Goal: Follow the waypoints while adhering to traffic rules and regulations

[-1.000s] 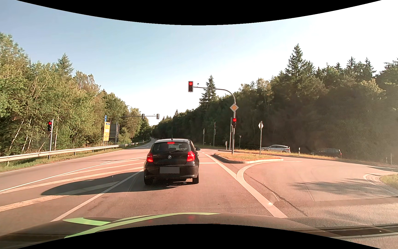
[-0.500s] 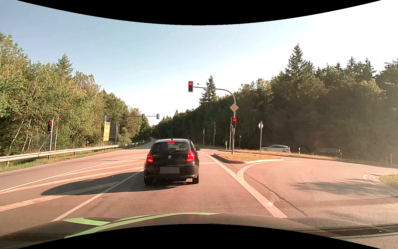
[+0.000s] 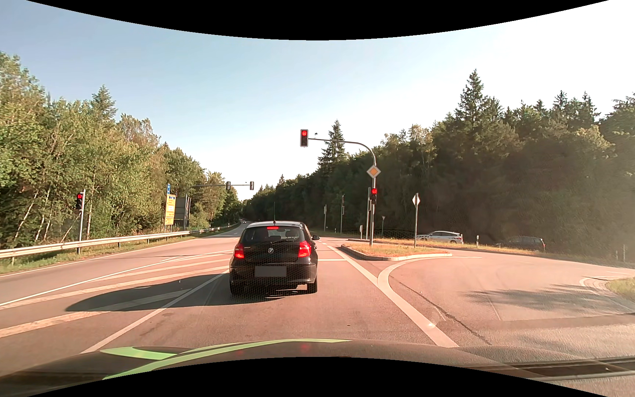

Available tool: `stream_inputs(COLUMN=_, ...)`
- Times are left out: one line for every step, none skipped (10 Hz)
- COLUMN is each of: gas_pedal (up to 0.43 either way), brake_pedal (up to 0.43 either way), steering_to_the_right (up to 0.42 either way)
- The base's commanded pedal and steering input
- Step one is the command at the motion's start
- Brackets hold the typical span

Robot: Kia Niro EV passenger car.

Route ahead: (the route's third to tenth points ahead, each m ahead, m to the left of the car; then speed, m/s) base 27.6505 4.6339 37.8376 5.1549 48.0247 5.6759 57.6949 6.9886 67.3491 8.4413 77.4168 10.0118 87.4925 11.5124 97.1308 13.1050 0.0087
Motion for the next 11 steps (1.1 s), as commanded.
stream_inputs(gas_pedal=0.000, brake_pedal=0.372, steering_to_the_right=-0.008)
stream_inputs(gas_pedal=0.000, brake_pedal=0.372, steering_to_the_right=-0.008)
stream_inputs(gas_pedal=0.000, brake_pedal=0.372, steering_to_the_right=-0.008)
stream_inputs(gas_pedal=0.000, brake_pedal=0.372, steering_to_the_right=-0.008)
stream_inputs(gas_pedal=0.000, brake_pedal=0.372, steering_to_the_right=-0.008)
stream_inputs(gas_pedal=0.000, brake_pedal=0.372, steering_to_the_right=-0.008)
stream_inputs(gas_pedal=0.000, brake_pedal=0.372, steering_to_the_right=-0.008)
stream_inputs(gas_pedal=0.000, brake_pedal=0.372, steering_to_the_right=-0.008)
stream_inputs(gas_pedal=0.000, brake_pedal=0.372, steering_to_the_right=-0.008)
stream_inputs(gas_pedal=0.000, brake_pedal=0.372, steering_to_the_right=-0.008)
stream_inputs(gas_pedal=0.000, brake_pedal=0.372, steering_to_the_right=-0.008)
